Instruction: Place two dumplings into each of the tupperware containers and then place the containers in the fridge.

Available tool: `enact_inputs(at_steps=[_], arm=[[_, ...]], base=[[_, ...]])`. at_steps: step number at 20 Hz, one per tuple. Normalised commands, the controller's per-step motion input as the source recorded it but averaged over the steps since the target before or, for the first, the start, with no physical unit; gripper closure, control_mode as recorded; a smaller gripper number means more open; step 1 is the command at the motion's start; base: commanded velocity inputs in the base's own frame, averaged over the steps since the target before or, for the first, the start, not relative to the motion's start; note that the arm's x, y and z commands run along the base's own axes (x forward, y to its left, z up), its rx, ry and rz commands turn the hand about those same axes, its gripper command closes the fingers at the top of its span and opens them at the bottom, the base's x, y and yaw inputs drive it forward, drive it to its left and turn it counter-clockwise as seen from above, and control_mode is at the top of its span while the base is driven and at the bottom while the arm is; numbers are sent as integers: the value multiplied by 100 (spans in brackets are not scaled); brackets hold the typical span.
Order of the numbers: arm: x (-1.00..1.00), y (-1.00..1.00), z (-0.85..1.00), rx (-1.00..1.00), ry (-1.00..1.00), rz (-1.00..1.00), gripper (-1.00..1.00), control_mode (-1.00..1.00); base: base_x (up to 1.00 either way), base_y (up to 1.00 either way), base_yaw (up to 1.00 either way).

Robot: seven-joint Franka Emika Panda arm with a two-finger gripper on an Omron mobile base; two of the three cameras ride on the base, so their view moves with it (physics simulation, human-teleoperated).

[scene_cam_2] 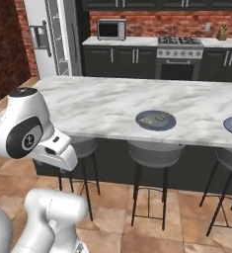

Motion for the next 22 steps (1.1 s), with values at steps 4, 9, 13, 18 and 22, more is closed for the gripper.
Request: enact_inputs(at_steps=[4,9,13,18,22], arm=[[0,0,0,0,0,0,-100,100],[0,0,0,0,0,0,-100,100],[0,0,0,0,0,0,-100,100],[0,0,0,0,0,0,-100,100],[0,0,0,0,0,0,-100,100]], base=[[48,-77,13],[29,-72,2],[40,-31,0],[60,-55,0],[62,-58,2]])
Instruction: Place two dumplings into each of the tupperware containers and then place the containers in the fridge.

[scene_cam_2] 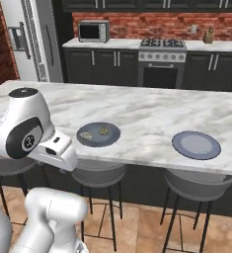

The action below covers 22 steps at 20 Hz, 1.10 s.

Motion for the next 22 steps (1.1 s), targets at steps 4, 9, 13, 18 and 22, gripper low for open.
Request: enact_inputs(at_steps=[4,9,13,18,22], arm=[[0,0,0,0,0,0,-100,100],[0,0,0,0,0,0,-100,100],[0,0,0,0,0,0,-100,100],[0,0,0,0,0,0,-100,100],[47,12,-5,0,0,0,-100,-100]], base=[[56,-45,2],[63,-13,0],[53,25,0],[45,24,0],[34,7,0]])
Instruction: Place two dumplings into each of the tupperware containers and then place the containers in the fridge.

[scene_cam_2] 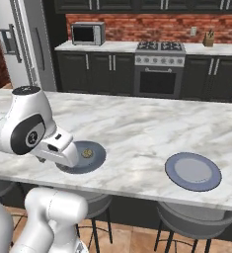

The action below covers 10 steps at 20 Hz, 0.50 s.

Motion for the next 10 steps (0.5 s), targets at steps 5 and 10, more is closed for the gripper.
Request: enact_inputs(at_steps=[5,10], arm=[[100,19,-26,0,7,3,-100,-100],[100,1,-41,0,1,4,-100,-100]], base=[[0,0,0],[0,0,0]])
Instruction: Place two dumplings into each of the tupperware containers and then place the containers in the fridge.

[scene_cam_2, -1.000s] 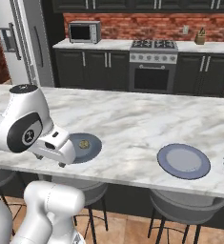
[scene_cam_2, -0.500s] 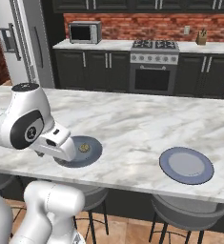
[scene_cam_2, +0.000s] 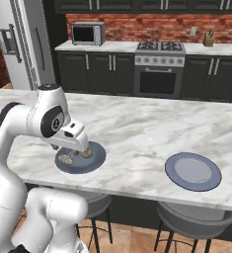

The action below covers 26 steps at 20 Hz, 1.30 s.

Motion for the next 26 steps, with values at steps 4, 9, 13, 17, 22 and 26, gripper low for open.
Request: enact_inputs(at_steps=[4,9,13,17,22,26], arm=[[99,17,-81,0,6,4,-100,-100],[93,23,-88,0,2,8,-100,-100],[75,0,-71,3,-1,3,-100,-100],[68,0,-55,0,-4,1,-100,-100],[31,0,-11,0,0,0,-100,-100],[36,0,-2,0,0,0,-100,-100]], base=[[0,0,0],[0,0,0],[0,0,0],[0,0,0],[0,0,0],[0,0,0]])
